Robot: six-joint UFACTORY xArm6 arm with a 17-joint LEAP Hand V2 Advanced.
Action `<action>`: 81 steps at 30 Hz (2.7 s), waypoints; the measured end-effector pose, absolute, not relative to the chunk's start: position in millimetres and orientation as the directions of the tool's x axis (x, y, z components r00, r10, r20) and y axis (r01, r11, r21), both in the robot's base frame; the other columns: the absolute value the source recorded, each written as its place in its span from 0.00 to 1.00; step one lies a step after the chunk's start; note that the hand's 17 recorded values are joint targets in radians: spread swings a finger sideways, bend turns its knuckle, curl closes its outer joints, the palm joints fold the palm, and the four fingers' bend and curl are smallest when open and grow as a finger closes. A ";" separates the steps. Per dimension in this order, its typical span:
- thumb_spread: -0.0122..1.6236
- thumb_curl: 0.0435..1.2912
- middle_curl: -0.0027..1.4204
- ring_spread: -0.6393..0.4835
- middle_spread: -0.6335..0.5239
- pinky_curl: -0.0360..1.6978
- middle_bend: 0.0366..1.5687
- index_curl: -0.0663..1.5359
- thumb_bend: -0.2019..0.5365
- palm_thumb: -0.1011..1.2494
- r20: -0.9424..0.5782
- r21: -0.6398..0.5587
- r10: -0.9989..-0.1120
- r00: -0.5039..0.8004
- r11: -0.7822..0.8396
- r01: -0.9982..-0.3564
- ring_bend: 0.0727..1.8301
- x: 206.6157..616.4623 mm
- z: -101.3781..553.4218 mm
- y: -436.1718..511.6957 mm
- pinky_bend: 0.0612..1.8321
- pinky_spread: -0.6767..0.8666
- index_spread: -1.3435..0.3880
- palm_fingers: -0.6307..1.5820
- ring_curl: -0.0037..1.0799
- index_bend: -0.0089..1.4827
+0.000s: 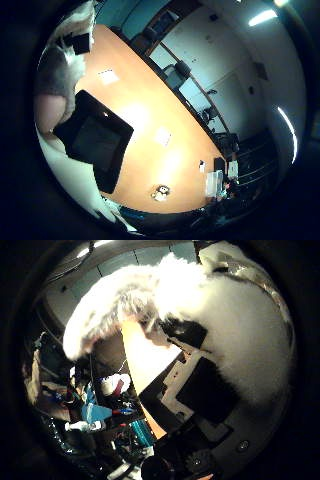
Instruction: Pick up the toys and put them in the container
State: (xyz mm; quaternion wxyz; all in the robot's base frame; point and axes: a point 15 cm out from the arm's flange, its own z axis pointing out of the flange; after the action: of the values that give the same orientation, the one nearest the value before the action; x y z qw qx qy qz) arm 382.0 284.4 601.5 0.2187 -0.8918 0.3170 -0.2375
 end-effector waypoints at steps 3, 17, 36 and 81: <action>0.66 0.28 0.42 0.29 0.30 0.44 0.56 0.40 0.24 0.60 0.288 -0.525 -0.676 0.678 -0.704 -0.478 0.60 386.8 596.6 276.4 0.42 0.16 0.49 0.60 0.52 0.27; 0.65 0.25 0.39 0.28 0.30 0.44 0.44 0.37 0.24 0.57 0.265 -0.386 -0.637 0.724 -0.758 -0.526 0.55 386.1 516.7 285.0 0.32 0.41 0.49 0.49 0.47 0.23; 0.63 0.19 0.27 0.48 0.44 0.35 0.21 0.28 0.24 0.41 0.249 -0.333 -0.610 0.753 -0.784 -0.525 0.34 383.8 492.1 295.0 0.29 0.70 0.53 0.40 0.29 0.12; 0.61 0.19 0.24 0.67 0.49 0.18 0.15 0.22 0.24 0.36 0.333 -0.047 -0.890 0.313 -0.347 -0.937 0.19 359.8 434.5 -241.8 0.19 0.72 0.55 0.37 0.19 0.12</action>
State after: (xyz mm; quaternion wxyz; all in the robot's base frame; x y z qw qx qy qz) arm 359.8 -241.8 434.5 -0.0776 -0.8064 0.5662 -0.1519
